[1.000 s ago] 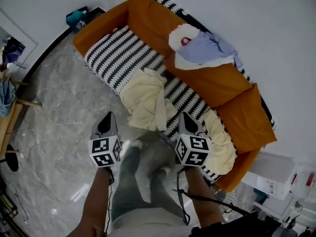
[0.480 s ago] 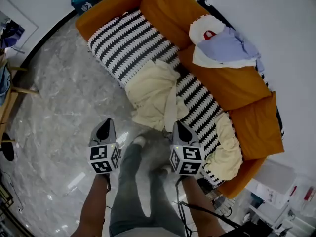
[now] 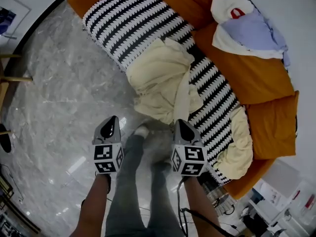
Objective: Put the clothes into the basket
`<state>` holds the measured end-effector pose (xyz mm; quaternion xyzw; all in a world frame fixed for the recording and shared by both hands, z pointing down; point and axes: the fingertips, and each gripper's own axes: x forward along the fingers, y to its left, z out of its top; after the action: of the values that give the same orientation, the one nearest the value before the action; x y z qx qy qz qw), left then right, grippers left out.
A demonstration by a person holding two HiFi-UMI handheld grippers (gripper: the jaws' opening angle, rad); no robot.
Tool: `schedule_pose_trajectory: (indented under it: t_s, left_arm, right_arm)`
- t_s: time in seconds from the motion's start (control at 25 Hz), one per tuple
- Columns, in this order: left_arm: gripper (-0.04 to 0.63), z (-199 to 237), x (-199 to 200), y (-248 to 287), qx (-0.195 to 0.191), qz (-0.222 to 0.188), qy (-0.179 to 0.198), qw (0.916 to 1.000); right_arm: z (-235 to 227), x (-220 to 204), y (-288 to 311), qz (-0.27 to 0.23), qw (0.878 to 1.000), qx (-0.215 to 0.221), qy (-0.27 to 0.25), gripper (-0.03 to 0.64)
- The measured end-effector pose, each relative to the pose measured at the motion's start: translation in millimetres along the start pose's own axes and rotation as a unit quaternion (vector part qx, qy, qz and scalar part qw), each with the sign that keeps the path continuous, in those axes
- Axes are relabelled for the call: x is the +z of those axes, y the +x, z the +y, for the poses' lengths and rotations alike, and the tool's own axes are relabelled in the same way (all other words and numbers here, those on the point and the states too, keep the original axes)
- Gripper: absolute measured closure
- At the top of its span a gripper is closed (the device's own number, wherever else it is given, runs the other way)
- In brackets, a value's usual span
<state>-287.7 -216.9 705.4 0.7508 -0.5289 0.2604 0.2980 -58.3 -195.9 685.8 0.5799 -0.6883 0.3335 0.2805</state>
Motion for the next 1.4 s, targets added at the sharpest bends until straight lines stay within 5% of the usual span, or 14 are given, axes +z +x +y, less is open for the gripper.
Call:
schedule_pose_trajectory:
  t_s: [0.44,0.48,0.52,0.72,0.96,1.12,1.4]
  left_arm:
    - [0.601,10.3,-22.1,18.0,-0.003,-0.003,-0.012,0.9999]
    - [0.601,13.0,-23.4,17.8,-0.001,-0.003,-0.012,0.9999]
    - [0.601,15.8,-25.1,18.0,0.0,-0.001,-0.013,0.9999]
    - [0.601,31.4,-34.0,22.6,0.008,0.008,-0.017,0.9998]
    - [0.601,48.4,-41.3,32.1,0.013,0.011,-0.027,0.9995]
    - [0.601,52.8,-48.0,34.8,0.011,0.016,-0.029,0.9994]
    - [0.601,54.9,-41.5,47.0,0.003,0.02,-0.023,0.9995]
  right_arm:
    - [4.9,-34.4,52.2,0.014,0.999,0.031,0.005,0.611]
    - [6.4,-37.6,56.7,0.019,0.999,0.037,0.004,0.507]
    - [7.9,-41.0,61.1,0.026,0.999,0.042,0.001,0.472]
    - [10.4,-53.4,84.1,0.056,0.996,0.042,-0.048,0.465]
    - [15.1,-63.3,114.9,0.077,0.99,0.033,-0.112,0.359]
    - [14.2,-68.4,130.3,0.105,0.975,0.009,-0.195,0.331]
    - [-9.1,-80.7,161.4,0.162,0.927,-0.039,-0.336,0.313]
